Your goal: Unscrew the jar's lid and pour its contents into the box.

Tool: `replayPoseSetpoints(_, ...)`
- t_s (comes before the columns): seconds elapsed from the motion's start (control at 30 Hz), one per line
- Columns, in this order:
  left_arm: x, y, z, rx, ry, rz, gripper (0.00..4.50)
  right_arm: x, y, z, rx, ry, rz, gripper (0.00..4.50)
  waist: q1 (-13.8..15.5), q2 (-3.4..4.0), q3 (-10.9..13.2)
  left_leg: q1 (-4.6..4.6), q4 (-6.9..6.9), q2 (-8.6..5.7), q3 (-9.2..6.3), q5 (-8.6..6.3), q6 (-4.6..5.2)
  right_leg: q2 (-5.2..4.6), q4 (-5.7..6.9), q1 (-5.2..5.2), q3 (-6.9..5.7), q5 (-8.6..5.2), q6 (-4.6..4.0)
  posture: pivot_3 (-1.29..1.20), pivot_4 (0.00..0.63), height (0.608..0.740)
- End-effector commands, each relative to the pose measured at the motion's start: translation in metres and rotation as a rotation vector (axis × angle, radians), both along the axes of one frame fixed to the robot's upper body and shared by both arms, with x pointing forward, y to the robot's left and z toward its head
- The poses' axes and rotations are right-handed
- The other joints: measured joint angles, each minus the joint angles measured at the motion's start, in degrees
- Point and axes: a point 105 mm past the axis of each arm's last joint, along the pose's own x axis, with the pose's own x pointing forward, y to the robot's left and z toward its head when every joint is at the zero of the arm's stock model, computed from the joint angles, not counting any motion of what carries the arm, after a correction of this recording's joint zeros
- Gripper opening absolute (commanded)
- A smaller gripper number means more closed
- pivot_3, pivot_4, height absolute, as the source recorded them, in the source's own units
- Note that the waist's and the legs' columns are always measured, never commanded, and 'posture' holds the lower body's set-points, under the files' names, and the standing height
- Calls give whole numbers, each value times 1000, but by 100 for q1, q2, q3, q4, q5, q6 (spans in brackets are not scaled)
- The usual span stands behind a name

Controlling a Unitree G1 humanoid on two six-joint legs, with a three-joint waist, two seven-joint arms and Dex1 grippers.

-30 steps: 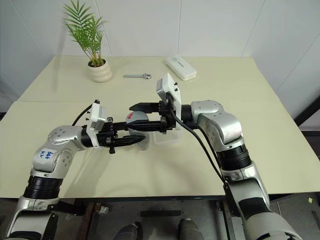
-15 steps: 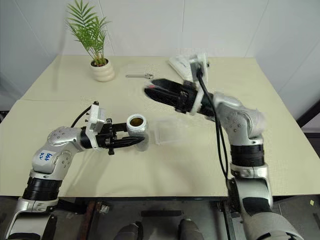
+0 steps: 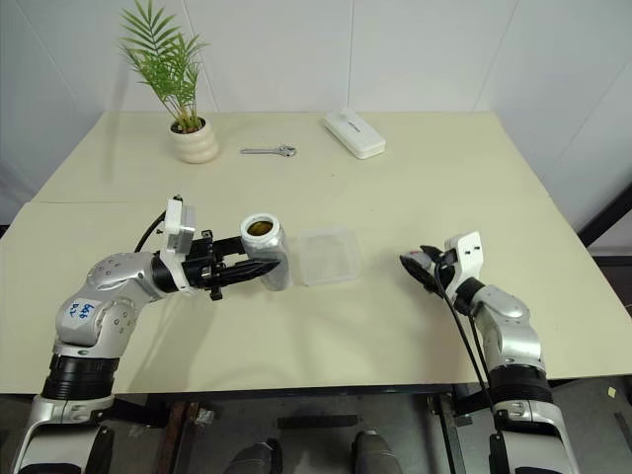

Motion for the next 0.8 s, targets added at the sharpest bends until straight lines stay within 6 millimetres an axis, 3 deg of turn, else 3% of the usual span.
replayPoseSetpoints(0.03, 1, 2, 13, -28, -34, 9, 1863, 3, -19, 13, 28, -56, -66, 2529, -41, 0, 0, 2, 2, 0, 0, 0, 0, 0, 2, 2, 0, 0, 0, 0, 150, 740)
replayPoseSetpoints(0.07, 2, 3, 13, -25, -34, 13, 1863, 2, -18, 11, 36, -39, -52, 2529, -53, 0, 0, 5, 2, 0, -1, 0, 0, 0, 3, 5, 0, 0, 0, 0, 150, 740)
replayPoseSetpoints(0.1, 3, 3, 13, -23, -34, 15, 1863, 1, -17, 9, 41, -27, -43, 3265, -63, 0, 0, 8, 2, 0, -1, 0, 0, 0, 3, 7, 0, 0, 0, 0, 150, 740)
replayPoseSetpoints(0.23, 7, 3, 15, -11, -39, 22, 1863, -3, -20, 19, 47, -66, -26, 4478, -62, 0, 0, 9, 2, 0, -1, 0, 0, 1, 3, 8, 0, 0, 0, 0, 150, 740)
replayPoseSetpoints(0.37, 13, 3, 16, 11, -46, 41, 1863, -12, -14, 49, 16, -137, 53, 4478, -45, 1, 0, 6, 2, -1, -2, 0, 0, 0, 0, 8, 0, 1, 2, 0, 150, 740)
replayPoseSetpoints(0.53, 26, 4, 19, 23, -12, 78, 1863, -43, 19, 83, -81, -173, 271, 4478, -30, 2, 1, 6, 2, 0, -3, -1, -1, 1, 0, 9, -1, 0, 2, 0, 150, 740)
replayPoseSetpoints(0.63, 36, 2, 18, 74, -24, 103, 1863, -65, 38, 86, -186, -149, 388, 4478, -5, 1, 1, 6, 2, 0, -4, -1, -1, 1, -2, 9, -2, 0, 3, 0, 150, 740)
replayPoseSetpoints(0.8, 60, -2, 20, 194, -60, 163, 1863, -87, 59, 92, -246, -148, 468, 4478, 49, 0, 2, 5, 10, -1, -4, -4, 0, 1, -8, 13, -2, 0, 3, 0, 150, 740)
